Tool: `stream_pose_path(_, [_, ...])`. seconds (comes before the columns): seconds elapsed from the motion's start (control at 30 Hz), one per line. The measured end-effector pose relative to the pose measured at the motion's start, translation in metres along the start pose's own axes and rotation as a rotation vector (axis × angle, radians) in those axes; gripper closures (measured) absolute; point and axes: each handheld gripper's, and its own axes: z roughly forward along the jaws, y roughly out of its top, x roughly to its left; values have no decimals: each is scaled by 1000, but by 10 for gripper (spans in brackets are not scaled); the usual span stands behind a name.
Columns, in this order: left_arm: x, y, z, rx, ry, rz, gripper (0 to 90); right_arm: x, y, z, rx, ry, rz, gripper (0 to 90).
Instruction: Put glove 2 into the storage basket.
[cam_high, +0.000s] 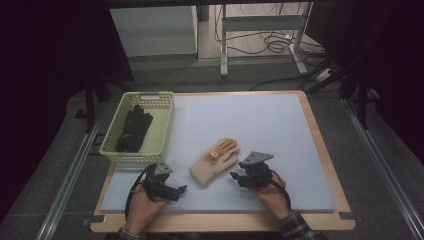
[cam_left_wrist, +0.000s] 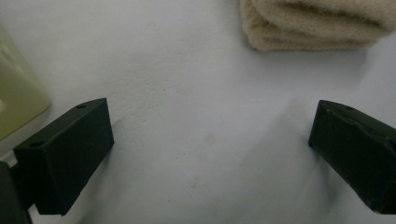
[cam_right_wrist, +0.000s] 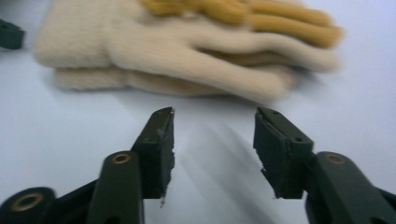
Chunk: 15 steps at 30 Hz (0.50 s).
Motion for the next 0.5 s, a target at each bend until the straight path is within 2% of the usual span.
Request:
stream_pose_path(0.07, [0, 0, 0, 0, 0, -1, 1, -3, -2, -3, -1, -11, 8, 427])
stream_pose_path(0.13, [0, 0, 0, -1, -1, -1, 1, -15, -9, -13, -6, -48, 33, 374])
stream_pose_path(0.17, [0, 0, 0, -1, -1, -1, 1, -15, -9, -13, -6, -48, 33, 374])
stream_pose_path(0.27, [0, 0, 0, -1, -1, -1, 1, -30, -19, -23, -3, -77, 69, 314])
stream_pose_path(0.5, [0, 0, 0, -1, -1, -1, 1, -46, -33, -36, 9, -123, 109, 246])
